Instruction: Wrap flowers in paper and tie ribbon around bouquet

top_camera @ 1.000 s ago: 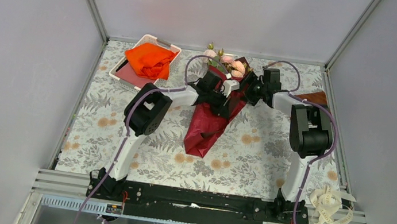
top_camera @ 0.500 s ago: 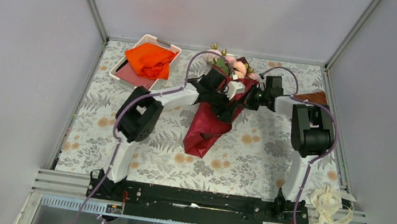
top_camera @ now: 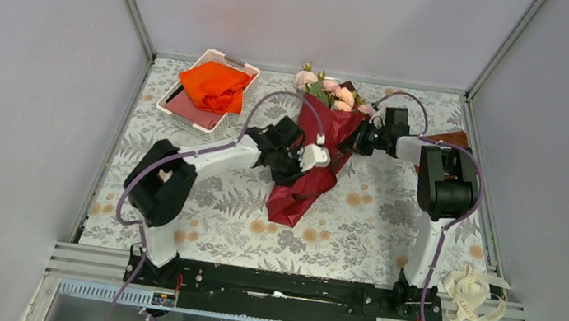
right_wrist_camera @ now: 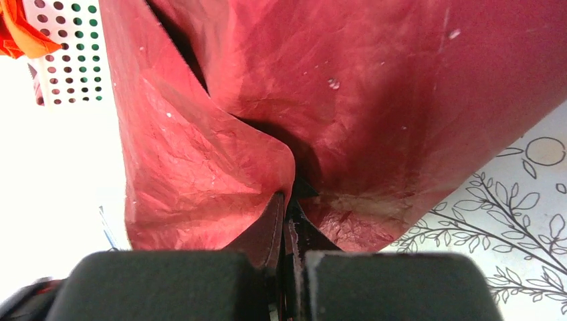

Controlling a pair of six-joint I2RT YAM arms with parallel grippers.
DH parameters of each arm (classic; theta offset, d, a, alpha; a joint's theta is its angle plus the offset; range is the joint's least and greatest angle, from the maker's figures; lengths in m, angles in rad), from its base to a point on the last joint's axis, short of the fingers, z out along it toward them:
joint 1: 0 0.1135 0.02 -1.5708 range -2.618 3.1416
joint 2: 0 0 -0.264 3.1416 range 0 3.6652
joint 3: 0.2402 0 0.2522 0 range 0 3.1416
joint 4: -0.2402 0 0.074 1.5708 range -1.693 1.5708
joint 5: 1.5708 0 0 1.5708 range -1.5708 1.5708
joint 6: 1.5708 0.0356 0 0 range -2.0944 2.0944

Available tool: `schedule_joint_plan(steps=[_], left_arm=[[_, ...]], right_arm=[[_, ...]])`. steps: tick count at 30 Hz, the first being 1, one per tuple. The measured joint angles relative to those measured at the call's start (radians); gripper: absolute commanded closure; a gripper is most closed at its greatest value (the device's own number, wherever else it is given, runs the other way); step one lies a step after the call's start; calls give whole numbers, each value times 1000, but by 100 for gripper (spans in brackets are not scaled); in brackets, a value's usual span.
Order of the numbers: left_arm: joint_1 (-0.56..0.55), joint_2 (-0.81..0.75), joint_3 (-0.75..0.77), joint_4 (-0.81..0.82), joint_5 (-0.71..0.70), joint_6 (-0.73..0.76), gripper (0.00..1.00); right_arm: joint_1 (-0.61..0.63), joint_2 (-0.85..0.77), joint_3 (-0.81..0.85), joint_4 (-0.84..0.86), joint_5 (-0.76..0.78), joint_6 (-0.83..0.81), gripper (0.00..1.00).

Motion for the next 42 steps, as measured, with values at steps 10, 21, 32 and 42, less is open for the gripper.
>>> schedule_joint_plan(steps=[10,21,32,42], left_arm=[[-239,10,-220,158,-113,49,76],[-509,3,-263,236,-280,90,54],[-562,25,20,-168,-104,90,57],[-268,58,29,63,-149,67,54]], right_arm=[[0,11,2,2,-1,-6,100],[2,11,2,-23,-28,-6,100],[-1,12,2,2,-18,-9,100],[-1,12,2,2,-19,-9,92]])
